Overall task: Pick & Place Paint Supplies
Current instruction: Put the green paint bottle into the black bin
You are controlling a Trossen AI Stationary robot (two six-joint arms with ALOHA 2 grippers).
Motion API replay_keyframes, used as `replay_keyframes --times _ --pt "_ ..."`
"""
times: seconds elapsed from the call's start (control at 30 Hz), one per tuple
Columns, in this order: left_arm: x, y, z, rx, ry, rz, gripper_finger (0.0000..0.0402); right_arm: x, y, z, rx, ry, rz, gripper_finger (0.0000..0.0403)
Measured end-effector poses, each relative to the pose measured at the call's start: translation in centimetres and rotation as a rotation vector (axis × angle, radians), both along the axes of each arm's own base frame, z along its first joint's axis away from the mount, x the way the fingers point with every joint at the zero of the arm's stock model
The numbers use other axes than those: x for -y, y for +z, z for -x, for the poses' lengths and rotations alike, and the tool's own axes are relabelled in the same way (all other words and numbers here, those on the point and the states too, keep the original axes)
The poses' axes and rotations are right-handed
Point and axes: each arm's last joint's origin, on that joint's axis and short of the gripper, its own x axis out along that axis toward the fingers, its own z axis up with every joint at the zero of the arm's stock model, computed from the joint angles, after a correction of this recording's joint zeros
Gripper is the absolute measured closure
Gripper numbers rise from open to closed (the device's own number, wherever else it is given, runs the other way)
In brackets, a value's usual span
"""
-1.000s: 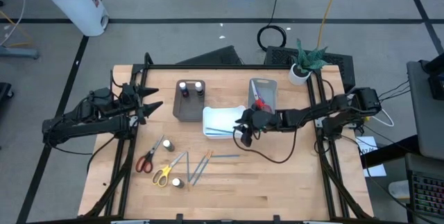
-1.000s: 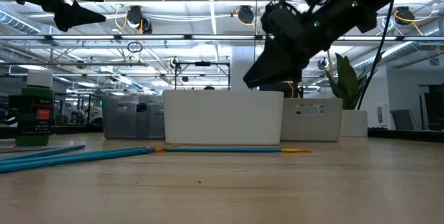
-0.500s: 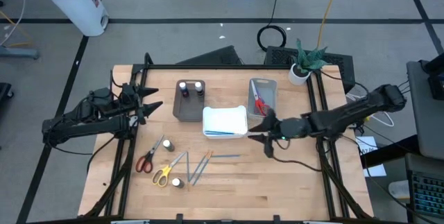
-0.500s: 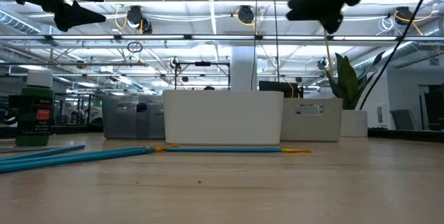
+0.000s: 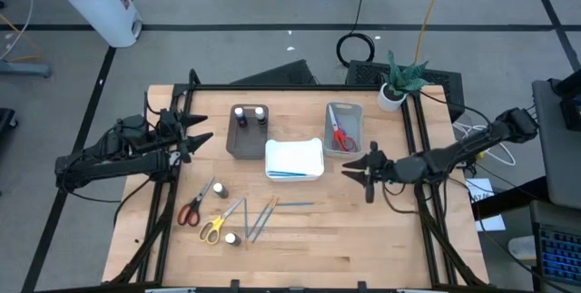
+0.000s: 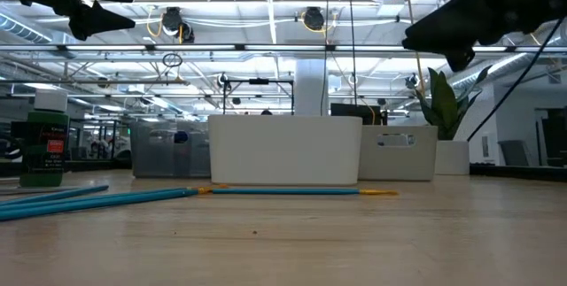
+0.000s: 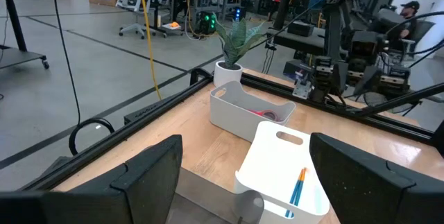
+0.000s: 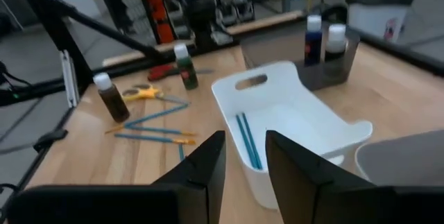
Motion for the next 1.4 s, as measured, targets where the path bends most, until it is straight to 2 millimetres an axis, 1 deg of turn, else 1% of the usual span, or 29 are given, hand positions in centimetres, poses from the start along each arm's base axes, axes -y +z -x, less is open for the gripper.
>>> replay_keyframes --times 0.23,0.4,0.53,0.73,0.97,1.03,1.1,1.17,1.23,1.3,1.4 --pt "0.0 0.0 0.0 0.000 0.000 0.000 0.0078 0.6 -1.2 1.7 0.173 0.025 0.102 0.0310" --pt "0.0 0.0 0.0 0.000 0.000 0.000 0.0078 0.6 -1.5 2.4 0.253 0.120 0.125 0.0310" --pt "0.0 0.3 0.0 0.036 0.001 -0.004 0.0078 0.6 -1.4 2.5 0.262 0.147 0.161 0.0310" --pt "0.0 1.5 -0.2 0.177 0.004 0.045 0.0078 0.6 -1.5 2.5 0.253 0.149 0.189 0.0310" --pt "0.0 2.2 -0.1 0.245 0.001 0.025 0.0078 0.6 -1.5 2.5 0.252 0.148 0.189 0.0310" --pt "0.0 2.0 -0.2 0.249 -0.012 0.083 0.0078 0.7 -1.5 2.5 0.251 0.142 0.190 0.0310" --pt "0.1 2.0 -0.6 0.251 -0.095 0.184 0.0078 0.9 -1.5 2.4 0.251 0.131 0.192 0.0310" --pt "0.4 2.4 -1.5 0.217 -0.225 0.280 0.0078 1.1 -1.5 2.3 0.249 0.117 0.193 0.0310" --pt "0.6 3.2 -2.6 0.131 -0.327 0.385 0.0078 1.3 -1.5 2.3 0.248 0.102 0.195 0.0310" --pt "0.6 3.5 -3.9 -0.048 -0.339 0.453 0.0078 1.6 -1.4 2.2 0.251 0.086 0.196 0.0310" --pt "1.0 3.5 -5.6 -0.416 -0.346 0.458 0.0078 1.8 -1.4 2.2 0.252 0.070 0.197 0.0310"
